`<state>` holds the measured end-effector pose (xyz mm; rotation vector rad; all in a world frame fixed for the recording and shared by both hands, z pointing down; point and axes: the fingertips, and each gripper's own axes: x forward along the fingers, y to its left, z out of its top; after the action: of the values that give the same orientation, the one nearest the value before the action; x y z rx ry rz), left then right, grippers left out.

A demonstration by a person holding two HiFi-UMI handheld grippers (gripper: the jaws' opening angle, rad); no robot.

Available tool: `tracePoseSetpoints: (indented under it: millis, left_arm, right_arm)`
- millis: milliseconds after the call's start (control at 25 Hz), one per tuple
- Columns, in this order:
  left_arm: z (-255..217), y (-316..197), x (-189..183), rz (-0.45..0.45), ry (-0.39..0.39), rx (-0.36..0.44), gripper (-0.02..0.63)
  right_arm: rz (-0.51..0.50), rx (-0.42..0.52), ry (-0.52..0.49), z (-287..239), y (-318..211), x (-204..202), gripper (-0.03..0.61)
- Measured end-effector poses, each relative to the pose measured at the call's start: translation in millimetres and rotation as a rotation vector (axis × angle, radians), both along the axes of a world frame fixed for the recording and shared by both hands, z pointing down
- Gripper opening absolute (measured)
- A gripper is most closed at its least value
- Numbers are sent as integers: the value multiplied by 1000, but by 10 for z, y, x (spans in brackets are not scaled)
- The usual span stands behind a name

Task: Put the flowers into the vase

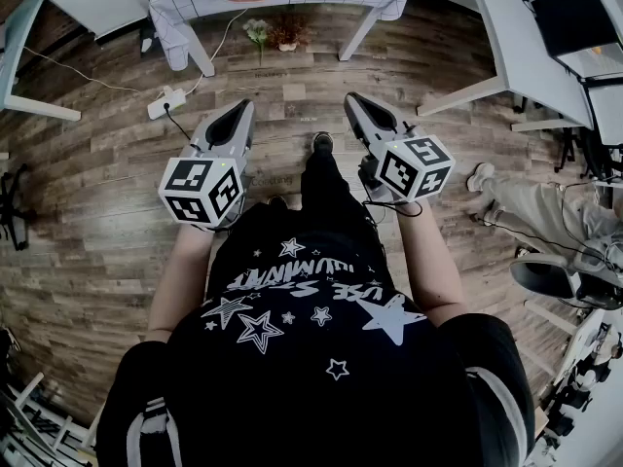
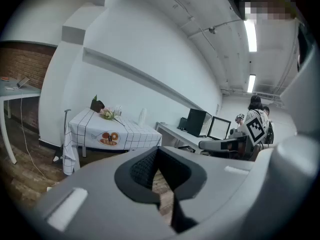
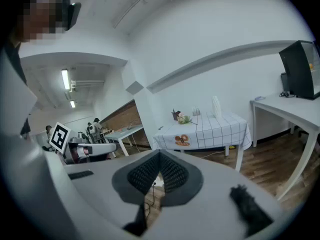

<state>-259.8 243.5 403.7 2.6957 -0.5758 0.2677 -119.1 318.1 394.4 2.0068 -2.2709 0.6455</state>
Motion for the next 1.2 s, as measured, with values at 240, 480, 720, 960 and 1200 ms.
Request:
tracePoseSetpoints:
  millis: [240,480,720,960,1200]
  left_arm:
    - [-74,-101,-52,-39,13,24,8]
    - [-58,-117,-72,-60,-2,30,8]
    - [-84,-142,-93,-79,-4,37,8]
    - [-51,-197,-53,-88,-12,27,8]
    - [18,-309,78,-91,-18,20,8]
  right_arm:
    - [-16,2,10,-39,-45,-28,11]
    - [-43,9,7,-45,-107,-58,11]
    - [-52,35,-106,-51,-179,-53,11]
    - [-71,25,-91,-2,-266,-31,11]
    - [-89,24,-83,63,-370,69,11]
